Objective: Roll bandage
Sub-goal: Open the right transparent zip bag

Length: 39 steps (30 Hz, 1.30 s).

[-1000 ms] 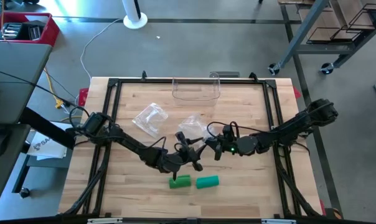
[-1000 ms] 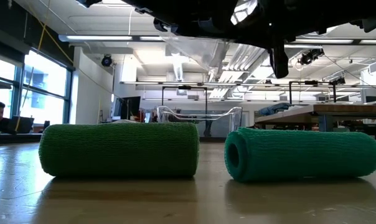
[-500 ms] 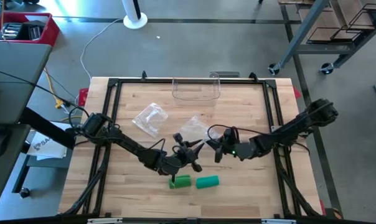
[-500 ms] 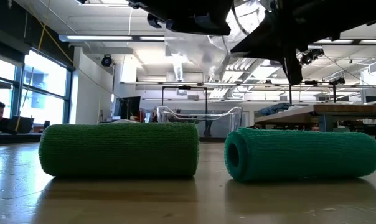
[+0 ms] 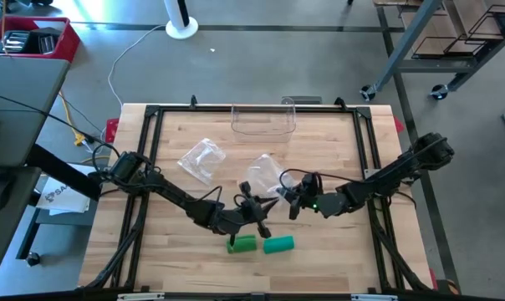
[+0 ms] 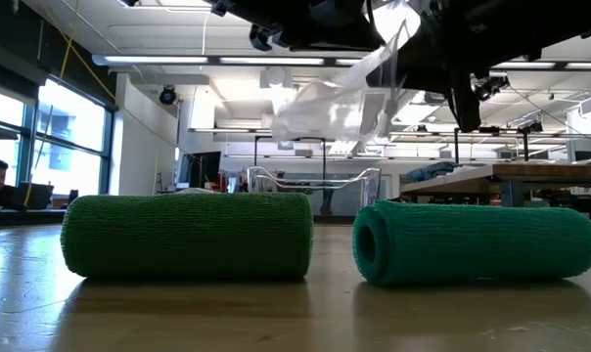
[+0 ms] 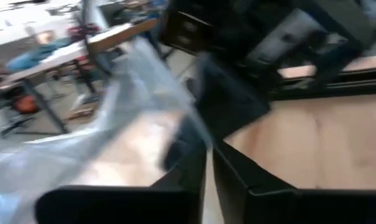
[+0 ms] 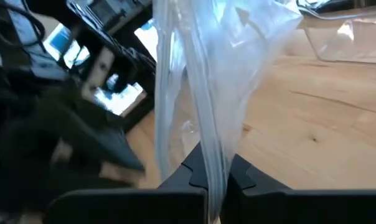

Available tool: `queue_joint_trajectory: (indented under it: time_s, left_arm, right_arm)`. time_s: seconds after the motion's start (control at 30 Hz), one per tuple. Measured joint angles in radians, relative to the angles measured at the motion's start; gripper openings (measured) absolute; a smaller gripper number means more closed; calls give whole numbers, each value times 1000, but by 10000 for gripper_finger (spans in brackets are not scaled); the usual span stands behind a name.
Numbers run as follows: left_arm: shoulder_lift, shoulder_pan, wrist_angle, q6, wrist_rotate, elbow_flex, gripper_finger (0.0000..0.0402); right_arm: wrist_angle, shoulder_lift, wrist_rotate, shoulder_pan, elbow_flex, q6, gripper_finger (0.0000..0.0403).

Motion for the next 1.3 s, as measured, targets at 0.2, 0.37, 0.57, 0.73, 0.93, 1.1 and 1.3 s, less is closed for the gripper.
queue_joint_trajectory:
  time_s: [0.2,0.37,0.57,0.73,0.93,1.1,1.3]
  left_arm:
    - [0,36,-1,-27,89,0,104]
    - [0,63,-1,-33,126,0,172]
    - [0,67,-8,-34,93,0,191]
    - [-1,67,-29,-63,23,1,161]
    - [-2,67,-36,-68,-2,1,86]
    - [-2,57,-42,-69,-12,1,16]
    - [-2,38,-54,-77,-44,1,4]
  right_arm:
    - [63,0,1,0,0,-18,0]
    - [65,0,10,-8,0,-18,0]
    - [67,0,14,-18,0,-13,0]
    - [72,1,9,-21,0,-11,0]
    - [72,1,9,-18,-1,-11,0]
    - [68,1,2,-17,-1,-15,0]
    - [-9,1,-18,-16,0,-36,3]
